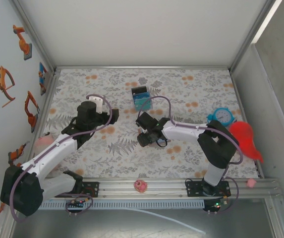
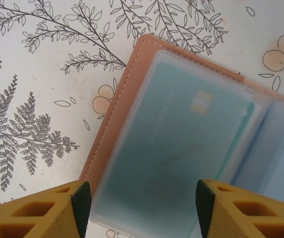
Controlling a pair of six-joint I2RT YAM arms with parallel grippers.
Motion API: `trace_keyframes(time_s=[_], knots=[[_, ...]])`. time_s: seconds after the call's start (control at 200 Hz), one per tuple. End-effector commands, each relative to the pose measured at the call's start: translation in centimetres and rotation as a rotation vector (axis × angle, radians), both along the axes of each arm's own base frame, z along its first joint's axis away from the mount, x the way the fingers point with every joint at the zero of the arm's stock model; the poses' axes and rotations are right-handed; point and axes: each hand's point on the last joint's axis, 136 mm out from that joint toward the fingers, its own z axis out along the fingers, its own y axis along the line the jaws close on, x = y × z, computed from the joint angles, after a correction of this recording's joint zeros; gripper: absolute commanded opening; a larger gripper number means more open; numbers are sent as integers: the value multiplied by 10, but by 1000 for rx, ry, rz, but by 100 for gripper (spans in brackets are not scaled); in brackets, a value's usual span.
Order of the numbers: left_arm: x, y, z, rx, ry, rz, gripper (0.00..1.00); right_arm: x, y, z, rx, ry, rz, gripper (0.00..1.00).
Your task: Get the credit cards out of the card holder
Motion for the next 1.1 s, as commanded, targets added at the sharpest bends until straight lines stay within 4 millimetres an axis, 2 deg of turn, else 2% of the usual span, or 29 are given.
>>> trace_keyframes(time_s=[0.0,0.371,0.591,0.891,1.092], knots=[[1,1,-2,-4,22,22,97,-4,0,-10,-11,16,12,58],[2,0,0,-6,24,22,97,-1,-16,-28,-29,36,-28,57],[2,0,3,-5,18,19,97,0,-19,-29,-3,46,-41,51],[1,-2,9,-19,7,9,97,8,-20,-12,88,38,-65,33],[-1,-7,15,-36,-11,-5,97,4,-19,-2,127,32,-31,16]])
